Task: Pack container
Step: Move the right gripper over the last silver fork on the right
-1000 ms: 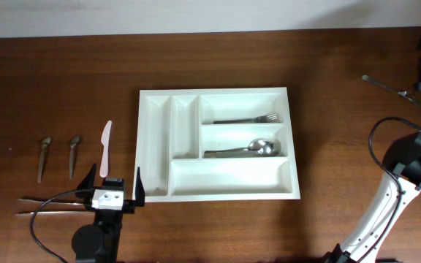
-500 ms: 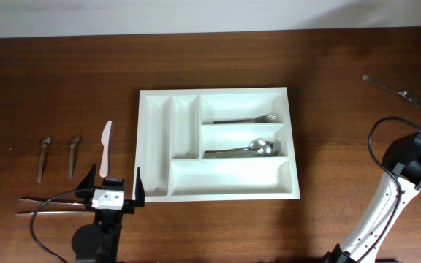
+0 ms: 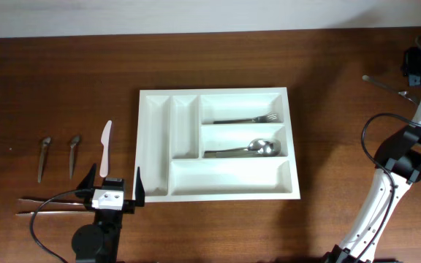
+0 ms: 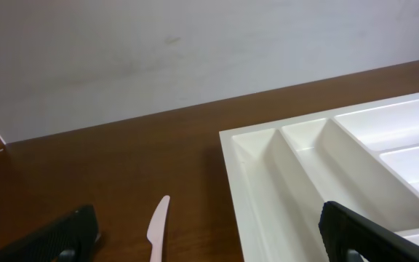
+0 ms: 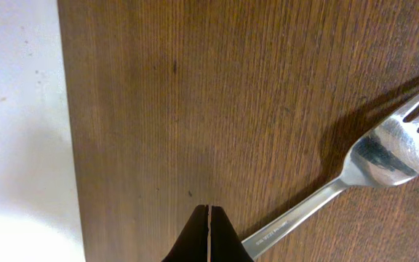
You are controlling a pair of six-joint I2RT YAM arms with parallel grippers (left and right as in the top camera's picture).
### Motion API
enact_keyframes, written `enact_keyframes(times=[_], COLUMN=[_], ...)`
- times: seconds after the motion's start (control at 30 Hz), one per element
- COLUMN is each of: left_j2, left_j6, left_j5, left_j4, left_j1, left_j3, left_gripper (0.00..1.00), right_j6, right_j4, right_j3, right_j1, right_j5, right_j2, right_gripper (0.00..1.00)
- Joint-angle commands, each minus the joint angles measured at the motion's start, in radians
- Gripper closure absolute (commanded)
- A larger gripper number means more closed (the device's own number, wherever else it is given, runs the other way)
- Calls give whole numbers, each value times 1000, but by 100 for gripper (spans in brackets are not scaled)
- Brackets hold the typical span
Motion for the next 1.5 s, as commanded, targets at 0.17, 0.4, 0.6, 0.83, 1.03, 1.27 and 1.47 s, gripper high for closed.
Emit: enact_keyframes(times=[0.17, 0.4, 0.6, 0.83, 1.03, 1.27, 1.47], left_j2=[-7, -7, -7, -7, -7, -7, -7], left_j6=[16, 16, 16, 16, 16, 16, 16], left_j5=[-7, -6, -7, -7, -7, -7, -7], left_j4=[3, 3, 3, 3, 3, 3, 3], left_j1=[6, 6, 6, 6, 6, 6, 6], left_j3=[-8, -8, -8, -8, -8, -8, -8], left_gripper=[1, 1, 1, 1, 1, 1, 1], right_j6=[-60, -60, -60, -60, -60, -60, -60], right_j4=[11, 3, 14, 16, 19, 21, -6], right_j3=[-3, -3, -3, -9, -10, -10, -10], right_j1=[6, 5, 6, 7, 14, 28, 33], right_j5=[62, 64, 61, 61, 61, 59, 60], right_j2=[37, 71, 86, 101, 114, 131, 138], right_gripper=[96, 96, 96, 96, 96, 96, 96])
